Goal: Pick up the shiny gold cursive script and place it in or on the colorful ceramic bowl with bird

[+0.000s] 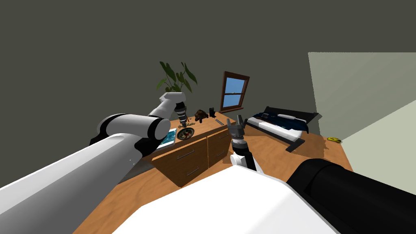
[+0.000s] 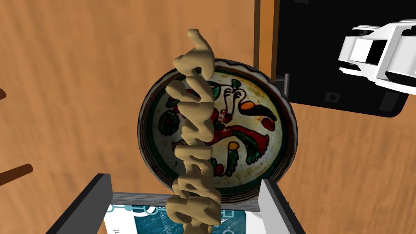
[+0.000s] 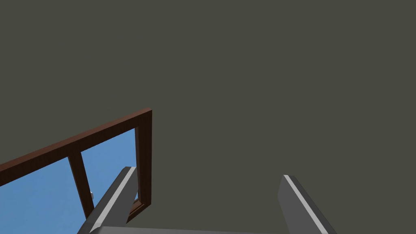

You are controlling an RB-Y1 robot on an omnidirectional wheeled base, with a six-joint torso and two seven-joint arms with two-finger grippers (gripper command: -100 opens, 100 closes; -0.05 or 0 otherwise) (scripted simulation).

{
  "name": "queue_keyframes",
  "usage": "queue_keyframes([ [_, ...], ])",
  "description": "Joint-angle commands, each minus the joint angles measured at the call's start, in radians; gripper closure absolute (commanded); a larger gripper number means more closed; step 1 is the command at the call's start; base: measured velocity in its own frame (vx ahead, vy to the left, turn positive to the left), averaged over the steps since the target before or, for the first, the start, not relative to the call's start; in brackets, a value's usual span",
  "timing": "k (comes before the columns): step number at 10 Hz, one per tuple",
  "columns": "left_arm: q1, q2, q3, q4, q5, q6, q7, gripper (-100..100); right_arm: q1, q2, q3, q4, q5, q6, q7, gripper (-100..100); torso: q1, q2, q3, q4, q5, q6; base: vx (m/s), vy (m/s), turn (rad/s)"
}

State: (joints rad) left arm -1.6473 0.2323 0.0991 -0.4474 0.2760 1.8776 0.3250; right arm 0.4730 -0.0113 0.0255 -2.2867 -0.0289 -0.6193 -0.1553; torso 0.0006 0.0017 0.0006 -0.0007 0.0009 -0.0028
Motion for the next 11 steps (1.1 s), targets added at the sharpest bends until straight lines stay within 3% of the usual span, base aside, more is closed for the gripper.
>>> queue_keyframes([
  [1,0.000,0.000,0.000,0.000,0.000,0.000,0.000,-100,0.000,0.000,0.000,0.000,0.000,0.000,0.000,0,0.000,0.000,0.000,0.000,0.000,0.000,0.000,0.000,0.000],
  [2,0.000,0.000,0.000,0.000,0.000,0.000,0.000,0,0.000,0.000,0.000,0.000,0.000,0.000,0.000,0,0.000,0.000,0.000,0.000,0.000,0.000,0.000,0.000,0.000],
  [3,-0.030,0.006,0.002,-0.005,0.005,0.035,0.007,-100,0.000,0.000,0.000,0.000,0.000,0.000,0.000,0,0.000,0.000,0.000,0.000,0.000,0.000,0.020,0.000,0.002],
  [11,-0.098,0.022,0.007,-0.018,0.017,0.117,0.022,-100,0.000,0.000,0.000,0.000,0.000,0.000,0.000,0,0.000,-0.001,-0.001,0.000,0.000,0.000,0.024,0.004,0.001],
])
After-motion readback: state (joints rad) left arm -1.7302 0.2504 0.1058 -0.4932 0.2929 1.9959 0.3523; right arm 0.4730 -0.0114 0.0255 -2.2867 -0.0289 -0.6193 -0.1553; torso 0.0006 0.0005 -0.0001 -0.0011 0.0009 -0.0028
